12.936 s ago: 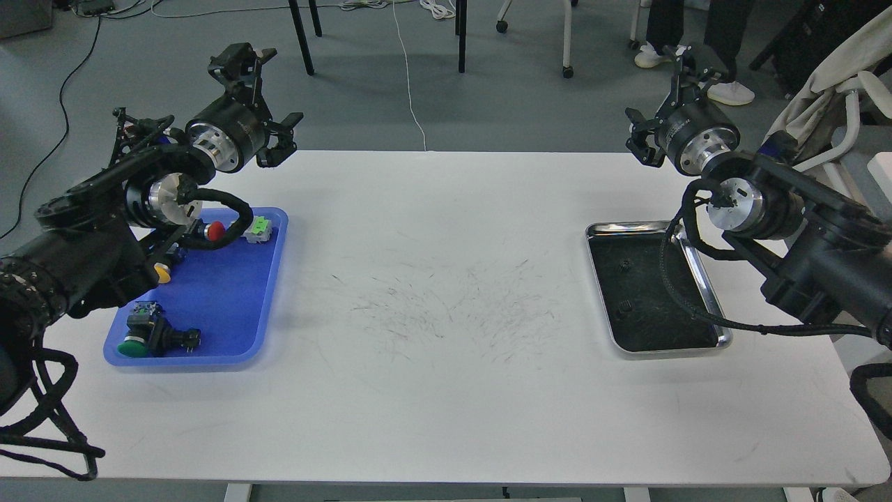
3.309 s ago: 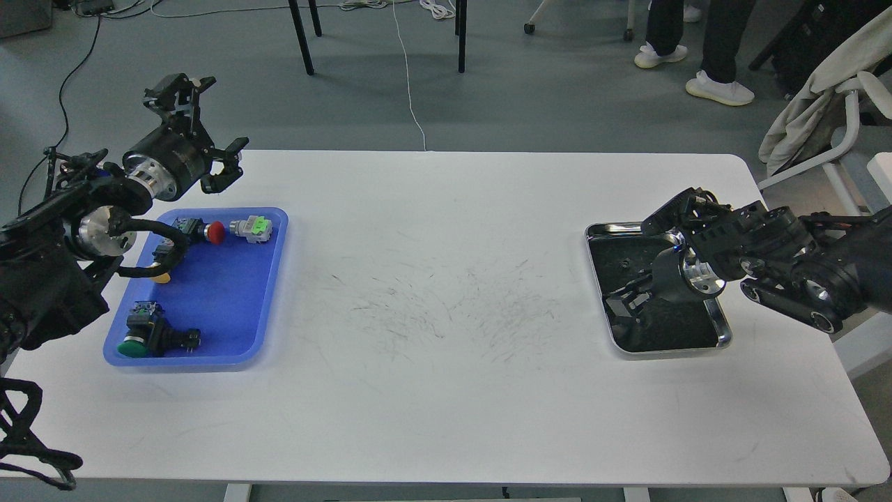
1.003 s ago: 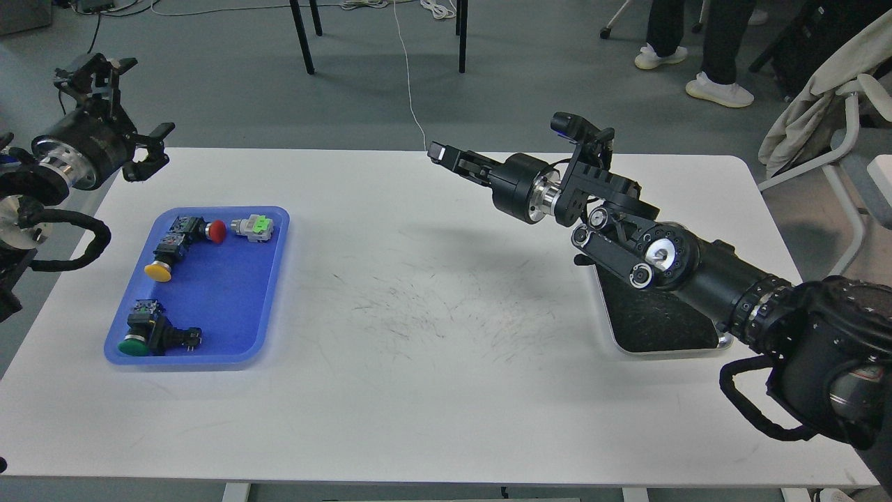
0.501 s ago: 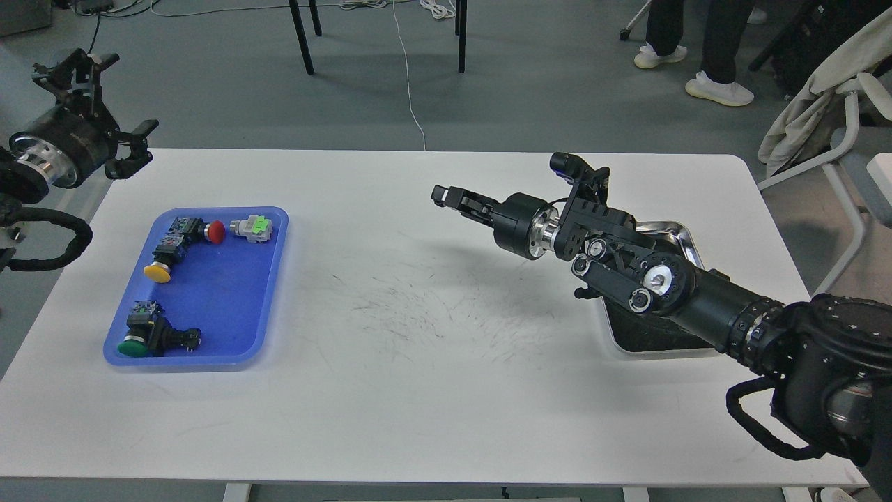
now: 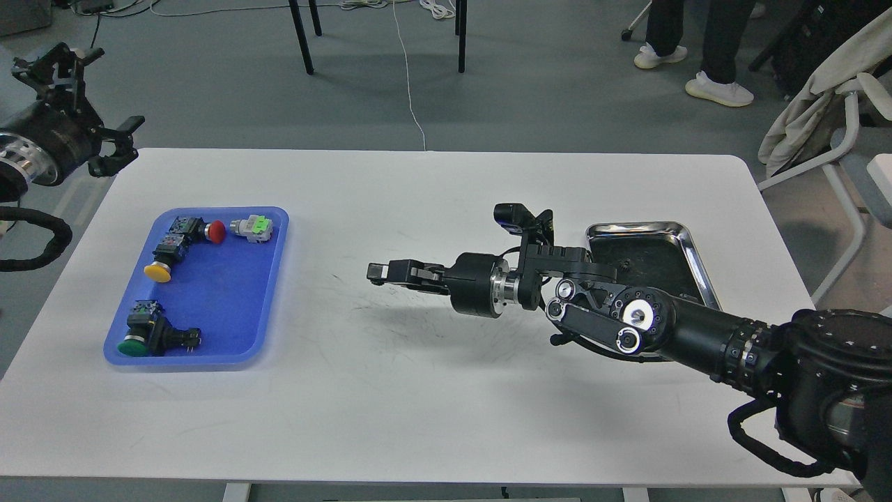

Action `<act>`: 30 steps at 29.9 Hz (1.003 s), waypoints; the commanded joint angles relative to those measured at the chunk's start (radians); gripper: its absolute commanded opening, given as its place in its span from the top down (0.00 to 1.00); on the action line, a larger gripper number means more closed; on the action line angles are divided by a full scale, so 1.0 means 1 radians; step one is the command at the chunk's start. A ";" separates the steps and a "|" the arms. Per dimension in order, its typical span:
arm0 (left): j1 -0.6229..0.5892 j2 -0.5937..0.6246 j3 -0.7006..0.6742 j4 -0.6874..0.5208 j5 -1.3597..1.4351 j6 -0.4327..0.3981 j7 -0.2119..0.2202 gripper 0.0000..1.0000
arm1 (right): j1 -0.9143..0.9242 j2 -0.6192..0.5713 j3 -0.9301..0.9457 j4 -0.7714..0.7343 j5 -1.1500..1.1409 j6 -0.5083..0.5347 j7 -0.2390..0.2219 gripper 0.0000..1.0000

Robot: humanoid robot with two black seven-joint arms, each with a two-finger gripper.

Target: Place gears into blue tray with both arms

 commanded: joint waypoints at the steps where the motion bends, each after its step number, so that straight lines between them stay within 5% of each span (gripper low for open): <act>1: 0.008 0.034 0.001 -0.028 0.000 0.002 0.000 0.01 | -0.017 0.000 -0.003 -0.007 -0.002 0.032 0.001 0.98; 22: 0.014 0.134 0.001 -0.115 0.001 0.019 -0.002 0.01 | -0.044 0.000 -0.047 -0.001 -0.008 0.080 0.001 0.90; 30: 0.014 0.133 0.001 -0.115 0.000 0.019 -0.002 0.01 | -0.042 0.000 -0.046 -0.012 -0.005 0.078 0.001 0.56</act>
